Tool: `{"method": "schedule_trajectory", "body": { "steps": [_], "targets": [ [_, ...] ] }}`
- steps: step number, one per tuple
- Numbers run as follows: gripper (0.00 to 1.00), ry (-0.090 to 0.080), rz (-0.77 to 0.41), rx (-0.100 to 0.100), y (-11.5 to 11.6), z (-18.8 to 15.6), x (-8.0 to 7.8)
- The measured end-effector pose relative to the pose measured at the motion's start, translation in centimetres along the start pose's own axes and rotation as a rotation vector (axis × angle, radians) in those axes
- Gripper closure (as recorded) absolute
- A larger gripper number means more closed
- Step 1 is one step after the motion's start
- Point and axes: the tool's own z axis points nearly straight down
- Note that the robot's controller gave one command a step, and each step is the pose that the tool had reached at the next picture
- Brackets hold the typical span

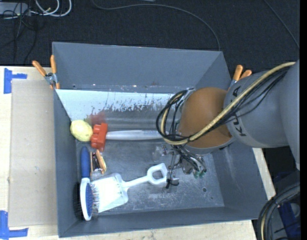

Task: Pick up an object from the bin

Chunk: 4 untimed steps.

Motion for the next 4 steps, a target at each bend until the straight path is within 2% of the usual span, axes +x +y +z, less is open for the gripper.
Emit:
{"method": "schedule_trajectory", "body": {
  "steps": [1, 2, 3, 4],
  "targets": [
    [0.00, 0.006, -0.069, -0.002, 0.2, 5.2, 0.5],
    [0.00, 0.006, -0.154, -0.001, 0.5, 0.2, 0.0],
    [0.00, 0.001, -0.166, -0.001, 1.3, -0.8, 1.1],
    [1.00, 0.000, -0.271, -0.002, 0.9, 2.7, -0.5]
  ]
}}
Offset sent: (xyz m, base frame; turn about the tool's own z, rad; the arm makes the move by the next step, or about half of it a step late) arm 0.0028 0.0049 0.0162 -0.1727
